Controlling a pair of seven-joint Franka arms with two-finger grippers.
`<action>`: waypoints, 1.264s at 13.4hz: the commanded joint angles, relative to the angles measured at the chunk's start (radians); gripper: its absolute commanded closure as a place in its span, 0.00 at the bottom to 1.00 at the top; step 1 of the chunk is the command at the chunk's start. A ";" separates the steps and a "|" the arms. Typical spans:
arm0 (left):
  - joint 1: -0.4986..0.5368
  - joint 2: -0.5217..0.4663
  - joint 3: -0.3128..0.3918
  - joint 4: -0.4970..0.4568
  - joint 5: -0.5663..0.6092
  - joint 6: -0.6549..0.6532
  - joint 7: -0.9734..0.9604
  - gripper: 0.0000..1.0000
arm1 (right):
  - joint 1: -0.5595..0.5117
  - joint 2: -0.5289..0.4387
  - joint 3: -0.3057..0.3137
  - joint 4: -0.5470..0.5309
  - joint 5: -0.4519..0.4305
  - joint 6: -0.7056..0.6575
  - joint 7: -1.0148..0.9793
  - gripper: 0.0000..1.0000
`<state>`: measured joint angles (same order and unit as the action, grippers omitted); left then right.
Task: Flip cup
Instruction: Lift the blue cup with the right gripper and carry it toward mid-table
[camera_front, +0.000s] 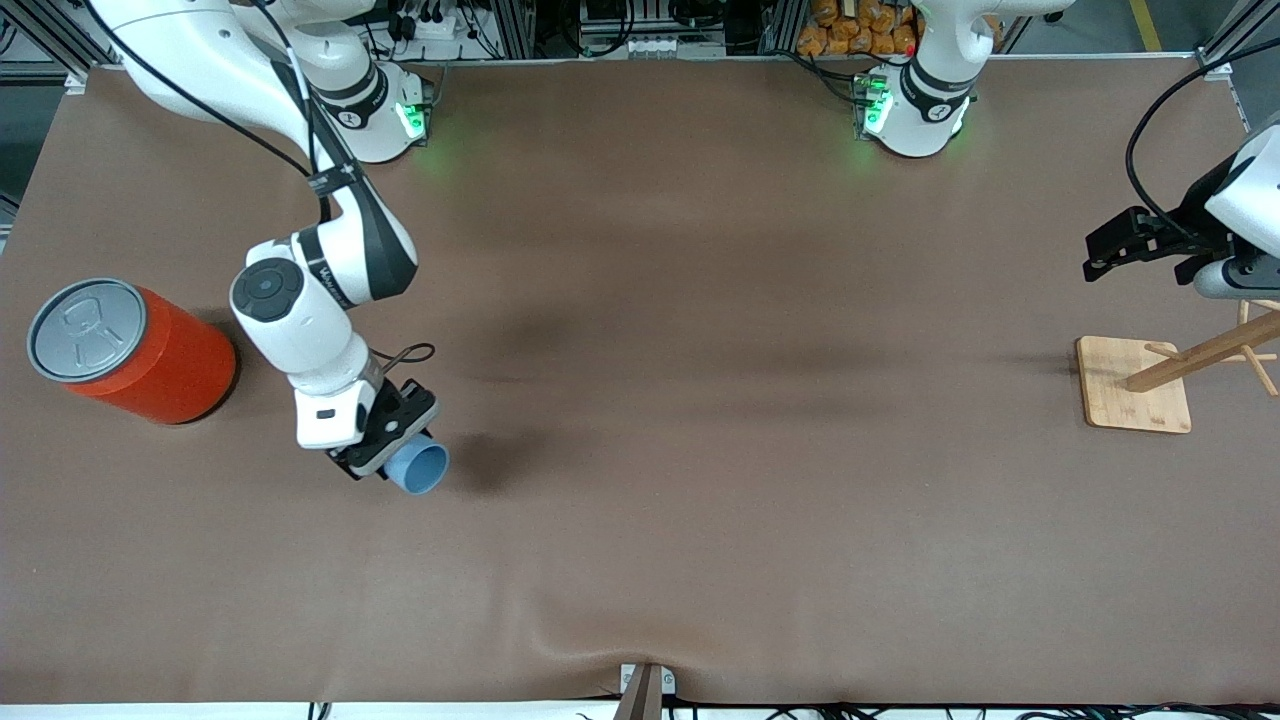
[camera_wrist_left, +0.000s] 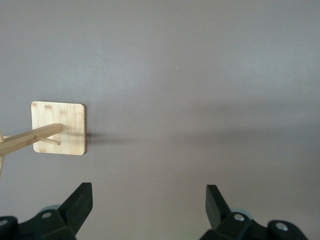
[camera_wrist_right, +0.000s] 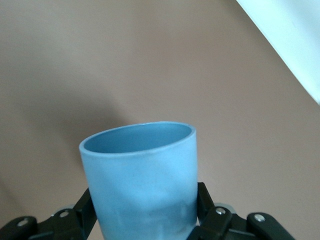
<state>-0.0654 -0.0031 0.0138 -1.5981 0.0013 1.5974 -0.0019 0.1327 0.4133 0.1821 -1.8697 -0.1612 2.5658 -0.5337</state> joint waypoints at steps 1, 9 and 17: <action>0.009 0.009 -0.005 0.023 -0.015 -0.017 0.008 0.00 | 0.017 -0.011 0.072 0.001 -0.021 -0.010 -0.104 0.91; 0.009 0.017 -0.005 0.020 -0.015 -0.017 0.008 0.00 | 0.347 0.188 0.074 0.187 -0.027 -0.010 -0.196 0.91; 0.010 0.018 -0.005 0.023 -0.015 -0.017 0.010 0.00 | 0.450 0.367 0.073 0.241 -0.029 0.004 -0.198 0.55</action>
<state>-0.0648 0.0052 0.0146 -1.5985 0.0013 1.5974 -0.0019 0.5623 0.7556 0.2610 -1.6619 -0.1693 2.5652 -0.7016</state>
